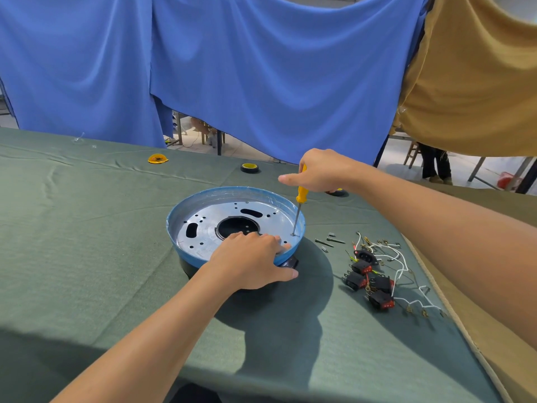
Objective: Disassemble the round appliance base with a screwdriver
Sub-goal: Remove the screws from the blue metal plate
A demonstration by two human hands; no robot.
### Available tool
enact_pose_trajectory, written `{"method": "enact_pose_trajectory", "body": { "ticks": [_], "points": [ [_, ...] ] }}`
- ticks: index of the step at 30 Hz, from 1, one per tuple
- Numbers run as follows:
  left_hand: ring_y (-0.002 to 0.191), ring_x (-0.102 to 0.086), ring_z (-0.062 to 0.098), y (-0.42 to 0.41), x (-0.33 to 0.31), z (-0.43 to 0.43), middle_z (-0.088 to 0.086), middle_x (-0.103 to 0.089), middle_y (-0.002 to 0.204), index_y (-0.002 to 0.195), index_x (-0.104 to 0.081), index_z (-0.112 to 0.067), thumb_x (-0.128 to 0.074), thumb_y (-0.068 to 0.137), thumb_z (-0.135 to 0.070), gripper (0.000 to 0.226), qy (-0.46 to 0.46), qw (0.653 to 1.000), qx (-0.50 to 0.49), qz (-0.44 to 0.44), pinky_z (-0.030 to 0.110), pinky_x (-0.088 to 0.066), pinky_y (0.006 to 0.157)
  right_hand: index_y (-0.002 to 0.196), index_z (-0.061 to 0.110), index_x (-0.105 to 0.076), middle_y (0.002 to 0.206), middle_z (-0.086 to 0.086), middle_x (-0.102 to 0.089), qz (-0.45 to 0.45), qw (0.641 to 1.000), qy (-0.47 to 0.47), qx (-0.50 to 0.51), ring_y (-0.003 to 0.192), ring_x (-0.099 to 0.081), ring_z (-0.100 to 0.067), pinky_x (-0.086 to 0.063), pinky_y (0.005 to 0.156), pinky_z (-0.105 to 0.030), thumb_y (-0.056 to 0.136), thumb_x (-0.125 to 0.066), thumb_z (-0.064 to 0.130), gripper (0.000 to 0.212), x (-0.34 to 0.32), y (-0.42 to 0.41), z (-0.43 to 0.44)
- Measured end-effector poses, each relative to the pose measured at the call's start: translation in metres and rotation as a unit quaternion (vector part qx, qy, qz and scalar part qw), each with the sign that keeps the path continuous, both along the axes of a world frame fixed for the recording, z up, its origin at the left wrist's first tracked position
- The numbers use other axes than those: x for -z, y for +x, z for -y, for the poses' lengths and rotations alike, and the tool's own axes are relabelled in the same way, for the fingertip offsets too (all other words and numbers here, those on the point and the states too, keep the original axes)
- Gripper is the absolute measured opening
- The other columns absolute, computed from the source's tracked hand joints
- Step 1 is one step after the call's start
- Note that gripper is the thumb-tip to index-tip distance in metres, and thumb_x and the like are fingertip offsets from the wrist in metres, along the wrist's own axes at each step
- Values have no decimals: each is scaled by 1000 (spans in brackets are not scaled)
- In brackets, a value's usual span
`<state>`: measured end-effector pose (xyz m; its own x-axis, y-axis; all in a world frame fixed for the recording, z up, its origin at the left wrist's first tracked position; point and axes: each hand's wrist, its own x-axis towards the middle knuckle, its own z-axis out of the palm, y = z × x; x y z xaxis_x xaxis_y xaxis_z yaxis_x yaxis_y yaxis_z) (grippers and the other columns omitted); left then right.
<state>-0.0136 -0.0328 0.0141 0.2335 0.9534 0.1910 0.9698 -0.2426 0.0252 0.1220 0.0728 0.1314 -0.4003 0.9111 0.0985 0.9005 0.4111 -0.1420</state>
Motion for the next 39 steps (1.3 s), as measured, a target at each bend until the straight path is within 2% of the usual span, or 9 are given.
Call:
{"method": "enact_pose_trajectory", "body": {
  "ticks": [5, 8, 11, 16, 19, 22, 28, 34, 39],
  "points": [
    [103, -57, 30, 0, 0, -1, 2, -64, 111, 118, -54, -23, -48, 82, -73, 62, -1, 1000, -1, 1, 33, -31, 74, 92, 6, -68, 63, -3, -52, -14, 1000, -22, -3, 53, -48, -16, -38, 41, -18, 82, -58, 28, 26, -2, 0, 3],
    [104, -57, 29, 0, 0, -1, 2, -64, 113, 122, -54, -24, -47, 82, -74, 64, -5, 1000, -4, -1, 34, -31, 75, 77, 9, -60, 57, -1, -45, -2, 999, -35, 10, 49, -42, -17, -37, 41, -19, 83, -57, 34, 26, -4, 1, 6],
    [104, -57, 29, -1, 0, -1, 2, -64, 113, 121, -54, -23, -47, 82, -74, 64, -7, 1000, -5, 0, 34, -32, 75, 61, 13, -41, 52, -1, -39, -3, 1000, -18, 16, 45, -38, -17, -33, 42, -20, 91, -54, 44, 45, -5, 2, 5],
    [105, -58, 30, 0, -1, -1, 2, -64, 115, 124, -54, -22, -47, 82, -74, 67, -8, 1000, -6, -2, 34, -36, 78, 92, 9, -66, 66, -2, -52, -24, 999, -47, 13, 56, -48, -16, -39, 43, -20, 83, -59, 25, 19, -6, 2, 7],
    [104, -58, 29, -1, 0, -1, 2, -64, 113, 122, -55, -22, -47, 82, -74, 65, -4, 1000, -5, -2, 34, -35, 77, 80, 10, -60, 61, -2, -44, -21, 998, -61, 14, 51, -41, -17, -36, 41, -20, 84, -59, 31, 22, -6, 3, 7],
    [101, -58, 28, -1, 0, 0, 2, -65, 109, 117, -55, -22, -48, 82, -73, 62, -4, 1000, -2, 1, 34, -33, 75, 63, 15, -41, 56, 0, -37, -18, 999, -36, 20, 47, -36, -17, -32, 41, -21, 91, -54, 46, 44, -4, 4, 6],
    [106, -58, 29, -1, 0, -1, 1, -64, 113, 121, -54, -22, -48, 82, -74, 65, -6, 1000, -6, 2, 34, -36, 78, 94, 8, -65, 65, -2, -48, -44, 997, -64, 12, 58, -46, -16, -39, 43, -20, 83, -60, 24, 20, -4, 4, 7],
    [109, -57, 29, 0, 0, -1, 1, -63, 118, 129, -52, -22, -47, 82, -73, 70, -5, 1000, -8, -1, 35, -37, 82, 69, 10, -49, 59, -1, -41, -32, 999, -33, 19, 50, -40, -16, -35, 42, -22, 93, -53, 46, 43, -3, 5, 6],
    [105, -59, 28, 0, 0, -1, 0, -64, 115, 125, -54, -22, -47, 82, -74, 68, -3, 1000, -5, -3, 34, -37, 78, 94, 7, -66, 66, -2, -49, -50, 997, -60, 14, 59, -46, -15, -40, 44, -23, 82, -60, 26, 23, -3, 4, 7]
  ]
}}
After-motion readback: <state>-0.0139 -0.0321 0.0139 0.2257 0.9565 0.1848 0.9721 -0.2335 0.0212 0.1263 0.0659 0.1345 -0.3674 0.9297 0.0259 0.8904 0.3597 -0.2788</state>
